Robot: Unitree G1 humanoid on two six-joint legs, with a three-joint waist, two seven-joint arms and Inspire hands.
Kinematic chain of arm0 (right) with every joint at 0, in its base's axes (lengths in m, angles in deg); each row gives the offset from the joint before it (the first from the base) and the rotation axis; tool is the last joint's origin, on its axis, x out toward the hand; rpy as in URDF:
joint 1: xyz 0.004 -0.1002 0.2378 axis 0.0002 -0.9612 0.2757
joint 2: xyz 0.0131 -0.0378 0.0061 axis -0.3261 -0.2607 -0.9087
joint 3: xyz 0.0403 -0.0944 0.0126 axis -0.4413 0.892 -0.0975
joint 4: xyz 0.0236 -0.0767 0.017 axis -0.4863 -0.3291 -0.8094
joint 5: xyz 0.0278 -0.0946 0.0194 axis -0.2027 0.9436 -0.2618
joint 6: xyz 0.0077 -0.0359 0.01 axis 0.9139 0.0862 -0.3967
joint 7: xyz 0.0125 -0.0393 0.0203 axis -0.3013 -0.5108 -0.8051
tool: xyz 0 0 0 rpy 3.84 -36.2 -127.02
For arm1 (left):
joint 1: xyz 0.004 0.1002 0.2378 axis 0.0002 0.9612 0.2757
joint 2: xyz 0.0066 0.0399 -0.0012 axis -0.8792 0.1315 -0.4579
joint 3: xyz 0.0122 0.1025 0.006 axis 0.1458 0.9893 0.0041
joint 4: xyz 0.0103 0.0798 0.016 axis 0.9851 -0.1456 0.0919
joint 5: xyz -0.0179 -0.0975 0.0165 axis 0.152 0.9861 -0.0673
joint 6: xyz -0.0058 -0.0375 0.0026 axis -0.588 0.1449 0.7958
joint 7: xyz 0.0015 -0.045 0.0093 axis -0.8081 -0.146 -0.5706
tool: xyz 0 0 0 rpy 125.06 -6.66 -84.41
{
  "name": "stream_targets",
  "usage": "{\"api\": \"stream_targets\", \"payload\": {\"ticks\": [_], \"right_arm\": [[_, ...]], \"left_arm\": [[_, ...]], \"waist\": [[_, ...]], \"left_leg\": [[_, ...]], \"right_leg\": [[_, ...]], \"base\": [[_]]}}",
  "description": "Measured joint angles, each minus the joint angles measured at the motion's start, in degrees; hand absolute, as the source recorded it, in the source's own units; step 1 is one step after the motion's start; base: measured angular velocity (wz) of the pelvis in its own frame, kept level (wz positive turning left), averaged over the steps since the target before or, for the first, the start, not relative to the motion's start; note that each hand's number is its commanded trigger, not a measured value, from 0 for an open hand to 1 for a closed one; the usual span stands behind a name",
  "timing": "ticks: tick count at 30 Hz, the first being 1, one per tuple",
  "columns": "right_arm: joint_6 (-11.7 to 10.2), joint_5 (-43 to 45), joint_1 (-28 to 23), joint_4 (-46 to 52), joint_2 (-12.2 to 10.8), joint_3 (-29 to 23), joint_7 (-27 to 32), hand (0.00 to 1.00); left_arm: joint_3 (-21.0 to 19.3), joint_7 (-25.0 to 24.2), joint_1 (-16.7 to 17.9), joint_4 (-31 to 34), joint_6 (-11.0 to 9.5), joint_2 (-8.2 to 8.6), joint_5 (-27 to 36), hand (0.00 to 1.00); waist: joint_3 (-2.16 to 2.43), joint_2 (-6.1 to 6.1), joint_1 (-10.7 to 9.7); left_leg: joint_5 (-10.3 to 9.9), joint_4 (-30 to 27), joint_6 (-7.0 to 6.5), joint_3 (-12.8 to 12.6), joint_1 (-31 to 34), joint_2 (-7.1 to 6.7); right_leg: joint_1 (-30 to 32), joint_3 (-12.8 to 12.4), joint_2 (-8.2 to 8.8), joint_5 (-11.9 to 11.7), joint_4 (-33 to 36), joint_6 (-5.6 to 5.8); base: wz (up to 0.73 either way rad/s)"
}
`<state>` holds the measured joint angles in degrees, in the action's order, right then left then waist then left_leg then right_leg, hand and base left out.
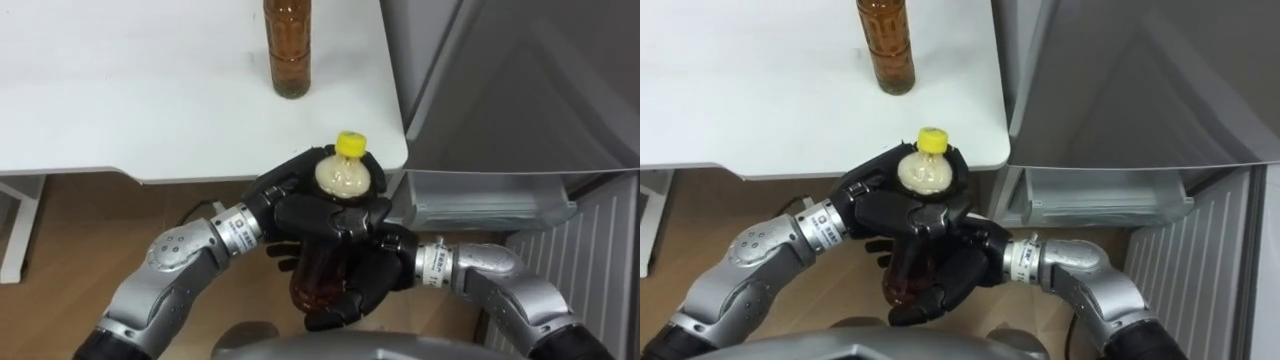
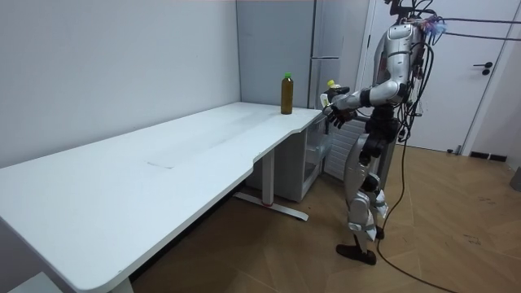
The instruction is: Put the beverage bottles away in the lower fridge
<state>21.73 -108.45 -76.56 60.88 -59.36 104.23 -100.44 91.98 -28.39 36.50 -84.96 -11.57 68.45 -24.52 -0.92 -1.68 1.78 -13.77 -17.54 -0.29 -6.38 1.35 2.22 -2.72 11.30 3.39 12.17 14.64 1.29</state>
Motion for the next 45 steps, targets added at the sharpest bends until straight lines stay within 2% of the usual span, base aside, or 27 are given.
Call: {"api": "stream_targets", "payload": {"ticks": [1, 2, 3, 5, 6, 7, 8, 12, 17, 23, 24, 25, 26, 36, 45], "right_arm": [[0.00, -0.02, 0.00, 0.00, 0.01, 0.01, 0.00, 0.00], [0.00, -0.02, 0.00, 0.00, 0.01, 0.01, 0.00, 0.06], [0.00, -0.03, 0.00, 0.00, 0.01, 0.02, 0.00, 0.00], [0.00, -0.03, 0.00, 0.00, 0.01, 0.04, 0.01, 0.00], [0.00, -0.05, 0.00, 0.00, 0.00, 0.05, 0.01, 0.22], [0.00, -0.05, 0.00, 0.00, -0.03, 0.05, 0.01, 0.54], [0.00, -0.04, 0.00, 0.00, -0.08, 0.04, 0.03, 1.00], [0.00, -0.05, 0.00, 0.00, -0.28, 0.01, 0.22, 1.00], [0.00, -0.47, -0.01, 0.05, -0.65, 0.01, 1.31, 1.00], [-0.29, -0.42, -0.02, 0.32, -0.73, 0.12, 1.84, 1.00], [-0.30, -0.44, -0.02, 0.73, -0.75, 0.04, 1.96, 1.00], [-0.30, -0.47, -0.02, 1.01, -0.76, -0.02, 2.13, 1.00], [-0.30, -0.49, -0.02, 1.03, -0.76, -0.02, 2.17, 1.00], [-0.65, -0.69, -0.06, 1.30, -0.42, 0.00, 2.23, 1.00], [-0.75, -2.31, -0.40, 1.30, 0.15, 0.05, 2.31, 1.00]], "left_arm": [[0.00, -0.01, 0.00, 0.00, 0.00, 0.00, 0.00, 1.00], [0.00, -0.01, 0.00, 0.00, 0.00, 0.00, 0.00, 1.00], [0.00, -0.02, 0.00, 0.00, 0.00, 0.00, 0.00, 1.00], [0.00, -0.06, 0.00, 0.00, 0.00, 0.00, 0.00, 1.00], [0.00, -0.08, -0.01, 0.00, 0.00, 0.00, 0.00, 1.00], [-0.02, -0.09, 0.00, 0.00, 0.00, 0.00, 0.00, 1.00], [-0.06, -0.09, 0.00, 0.00, 0.00, 0.00, 0.00, 1.00], [-0.15, -0.09, -0.01, 0.00, 0.00, 0.00, 0.01, 1.00], [-0.19, -0.08, -0.03, -0.01, 0.00, 0.08, 0.54, 1.00], [-0.37, -0.21, -0.20, -0.58, 0.48, 0.86, 2.35, 1.00], [-0.79, -0.04, -0.19, -0.85, 0.53, 0.88, 3.80, 0.60], [-0.80, -0.04, -0.20, -0.85, 0.42, 0.88, 4.31, 0.50], [-0.80, -0.04, -0.21, -0.85, 0.41, 0.88, 4.34, 0.00], [-1.31, 0.00, -0.23, -0.86, 0.50, 1.35, 4.39, 0.00], [-1.81, 0.12, -0.26, -0.85, 0.29, 1.36, 4.92, 0.00]], "waist": [[0.00, -0.03, -0.03], [0.00, -0.05, -0.04], [-0.02, -0.11, -0.07], [0.00, -0.29, -0.08], [0.02, -0.44, -0.07], [0.05, -0.63, -0.08], [0.08, -0.70, -0.07], [0.24, -1.04, -0.13], [0.21, -0.95, -0.28], [-0.16, 0.06, -0.74], [-0.12, 0.26, -1.04], [-0.07, 0.37, -1.27], [-0.04, 0.40, -1.34], [0.08, -0.29, -1.37], [0.07, -0.29, -1.16]], "left_leg": [[0.00, -0.04, 0.00, 0.01, 0.00, 0.00], [0.00, -0.07, 0.00, 0.01, 0.00, 0.00], [0.00, -0.09, 0.00, 0.01, 0.01, 0.00], [0.00, -0.14, 0.00, 0.00, 0.00, 0.00], [0.00, -0.19, 0.00, 0.01, 0.00, 0.00], [0.00, -0.18, 0.00, 0.00, -0.02, 0.00], [0.00, -0.18, 0.00, 0.00, 0.01, 0.00], [0.00, -0.25, 0.00, -0.17, 0.05, 0.00], [0.00, -0.33, 0.00, -0.23, -0.02, -0.01], [-0.01, -0.37, -0.01, -0.02, -0.06, -0.03], [-0.01, -0.30, -0.01, -0.03, -0.06, -0.02], [0.00, -0.26, -0.01, -0.04, -0.10, -0.03], [0.00, -0.23, 0.00, -0.05, -0.17, -0.03], [0.01, 0.25, -0.02, -0.08, -1.11, -0.63], [0.00, 0.20, -0.04, -0.60, -1.14, -0.58]], "right_leg": [[0.00, 0.02, 0.00, 0.00, 0.02, 0.00], [0.00, 0.02, 0.00, 0.00, 0.02, 0.00], [0.00, 0.03, 0.00, 0.00, 0.03, 0.00], [0.02, 0.03, 0.00, 0.00, 0.03, 0.00], [0.03, 0.03, 0.00, 0.00, 0.04, 0.00], [0.07, -0.01, 0.00, 0.00, 0.07, 0.00], [0.13, -0.04, 0.00, 0.00, 0.09, 0.00], [0.26, -0.18, 0.03, 0.00, 0.13, 0.00], [0.21, -0.33, 0.04, 0.00, 0.12, 0.00], [0.17, -0.34, 0.04, -0.02, 0.16, -0.04], [0.20, -0.36, 0.02, -0.02, 0.20, -0.04], [0.21, -0.36, 0.01, -0.02, 0.23, -0.03], [0.21, -0.36, 0.00, -0.02, 0.26, -0.04], [-0.25, -0.83, 0.12, -0.01, 0.23, -0.01], [-0.26, -1.08, 0.13, -0.01, 0.23, -0.01]], "base": [[0.00], [0.00], [0.00], [0.00], [0.00], [0.00], [0.00], [0.00], [0.00], [0.00], [0.00], [0.00], [0.00], [-0.01], [0.00]]}}
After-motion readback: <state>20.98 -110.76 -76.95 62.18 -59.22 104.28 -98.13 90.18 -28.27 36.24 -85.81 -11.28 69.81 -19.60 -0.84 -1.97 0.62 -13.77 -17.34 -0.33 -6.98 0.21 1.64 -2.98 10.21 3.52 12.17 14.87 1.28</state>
